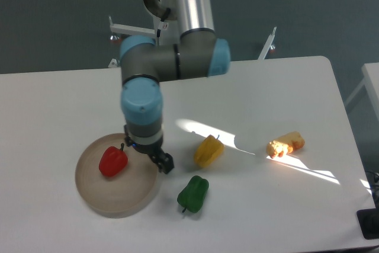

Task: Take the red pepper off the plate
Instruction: 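Move the gripper over the wooden plate above the red pepper, then lower the open gripper around the red pepper on the plate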

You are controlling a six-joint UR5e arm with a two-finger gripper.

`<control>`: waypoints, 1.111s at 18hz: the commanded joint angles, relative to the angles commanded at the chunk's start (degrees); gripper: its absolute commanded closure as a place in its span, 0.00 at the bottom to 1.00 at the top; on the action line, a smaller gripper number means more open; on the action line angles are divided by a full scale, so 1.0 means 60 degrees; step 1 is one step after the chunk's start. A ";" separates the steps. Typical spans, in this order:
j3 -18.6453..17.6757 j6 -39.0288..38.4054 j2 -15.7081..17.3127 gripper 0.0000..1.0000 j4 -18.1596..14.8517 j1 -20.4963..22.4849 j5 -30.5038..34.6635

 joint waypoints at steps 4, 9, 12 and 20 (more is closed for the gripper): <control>-0.0337 -0.1144 -0.0014 0.00 0.0849 -0.0337 -0.0058; -0.0382 -0.2155 -0.0117 0.00 0.1143 -0.0484 -0.0074; -0.0382 -0.2185 -0.0234 0.00 0.1129 -0.0703 -0.0059; -0.0397 -0.2200 -0.0453 0.00 0.1129 -0.0836 0.0044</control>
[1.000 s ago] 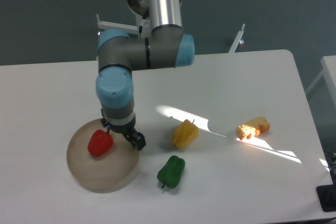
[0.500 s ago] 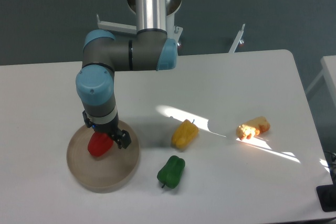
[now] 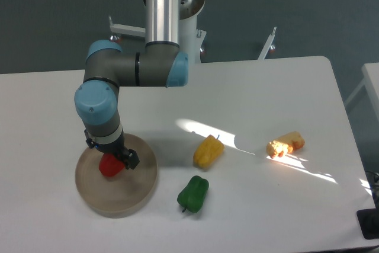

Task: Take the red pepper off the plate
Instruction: 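Lower the open gripper around the red pepper on the plate, then close the gripper on the red pepper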

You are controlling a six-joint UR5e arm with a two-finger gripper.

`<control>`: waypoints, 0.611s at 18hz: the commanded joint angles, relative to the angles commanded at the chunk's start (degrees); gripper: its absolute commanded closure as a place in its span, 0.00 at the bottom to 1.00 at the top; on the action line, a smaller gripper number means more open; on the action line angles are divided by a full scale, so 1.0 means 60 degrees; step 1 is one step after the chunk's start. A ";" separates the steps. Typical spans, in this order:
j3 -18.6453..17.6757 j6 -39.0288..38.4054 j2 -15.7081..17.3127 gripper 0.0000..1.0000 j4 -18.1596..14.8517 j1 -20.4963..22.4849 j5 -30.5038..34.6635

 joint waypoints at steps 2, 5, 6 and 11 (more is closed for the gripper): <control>0.0000 0.0000 -0.0015 0.00 0.0000 0.0000 0.0015; -0.0058 -0.0044 -0.0030 0.00 0.0000 -0.0015 0.0029; -0.0059 -0.0131 -0.0044 0.00 -0.0015 -0.0029 0.0029; -0.0073 -0.0278 -0.0118 0.00 0.0015 -0.0059 0.0015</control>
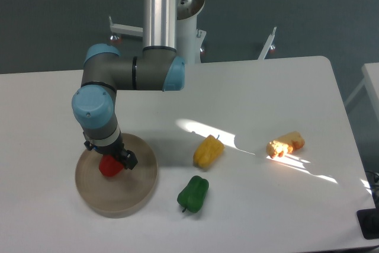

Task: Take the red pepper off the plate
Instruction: 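Close the gripper on the red pepper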

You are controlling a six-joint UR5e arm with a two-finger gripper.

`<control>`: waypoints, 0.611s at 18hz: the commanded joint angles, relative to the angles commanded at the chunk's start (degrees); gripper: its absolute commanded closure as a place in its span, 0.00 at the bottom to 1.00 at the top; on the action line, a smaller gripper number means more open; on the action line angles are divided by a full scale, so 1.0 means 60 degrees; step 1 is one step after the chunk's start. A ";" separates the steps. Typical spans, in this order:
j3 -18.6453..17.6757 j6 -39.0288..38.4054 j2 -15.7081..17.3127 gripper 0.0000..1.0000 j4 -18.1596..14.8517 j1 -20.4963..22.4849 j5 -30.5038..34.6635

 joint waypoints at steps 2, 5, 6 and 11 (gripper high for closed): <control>0.0000 0.0000 -0.0058 0.00 0.0000 -0.0015 0.0015; 0.0000 0.0000 -0.0117 0.00 0.0029 -0.0015 0.0015; 0.0000 0.0000 -0.0132 0.00 0.0015 -0.0015 0.0015; 0.0000 0.0058 -0.0117 0.02 0.0029 -0.0015 -0.0015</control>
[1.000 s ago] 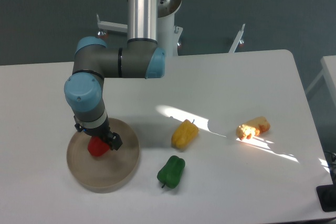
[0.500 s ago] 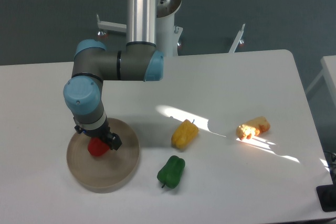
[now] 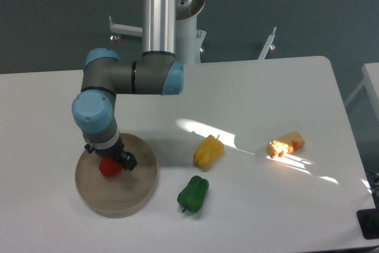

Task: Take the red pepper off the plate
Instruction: 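Close the gripper on the red pepper, then lift the red pepper up off the plate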

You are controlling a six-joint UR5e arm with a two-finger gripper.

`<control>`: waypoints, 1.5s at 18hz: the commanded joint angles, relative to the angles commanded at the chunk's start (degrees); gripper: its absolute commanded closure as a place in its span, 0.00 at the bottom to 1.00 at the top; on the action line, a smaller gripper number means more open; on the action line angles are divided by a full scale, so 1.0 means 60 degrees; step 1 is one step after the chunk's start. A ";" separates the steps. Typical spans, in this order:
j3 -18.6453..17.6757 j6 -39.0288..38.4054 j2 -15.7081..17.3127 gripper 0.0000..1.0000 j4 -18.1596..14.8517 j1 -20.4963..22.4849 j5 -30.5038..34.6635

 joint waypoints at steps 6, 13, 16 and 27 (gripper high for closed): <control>0.0015 0.0088 0.0000 0.41 0.0000 0.0000 -0.0015; 0.0321 0.0146 0.0088 0.45 -0.0029 0.0000 -0.0044; 0.0570 0.0628 0.0175 0.46 -0.0117 0.0058 0.0014; 0.1845 0.4114 0.0674 0.45 -0.1523 0.2269 0.0015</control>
